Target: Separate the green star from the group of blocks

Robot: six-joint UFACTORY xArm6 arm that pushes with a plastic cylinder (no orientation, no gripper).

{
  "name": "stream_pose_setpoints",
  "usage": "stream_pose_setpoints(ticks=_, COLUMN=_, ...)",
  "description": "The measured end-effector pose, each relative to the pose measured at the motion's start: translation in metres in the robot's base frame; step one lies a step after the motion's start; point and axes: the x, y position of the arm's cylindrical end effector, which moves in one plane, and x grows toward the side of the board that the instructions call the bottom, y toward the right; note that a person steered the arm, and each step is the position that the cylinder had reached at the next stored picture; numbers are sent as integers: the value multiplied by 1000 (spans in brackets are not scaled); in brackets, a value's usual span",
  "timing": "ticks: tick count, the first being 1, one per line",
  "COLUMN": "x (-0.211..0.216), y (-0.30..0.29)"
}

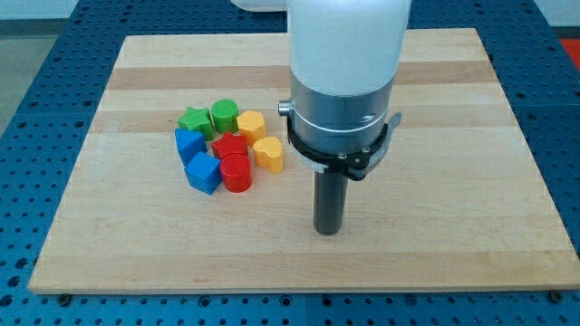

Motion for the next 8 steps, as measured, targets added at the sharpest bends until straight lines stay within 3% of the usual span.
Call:
stream_pose_setpoints(ticks=3, x=2, y=-311)
stream_pose_setpoints(ticks=5, x=-125, y=-306)
stream_pose_setpoints(ticks=7, x=-123, y=-202)
stream_pose_setpoints(ticks=8, x=-123, y=-196)
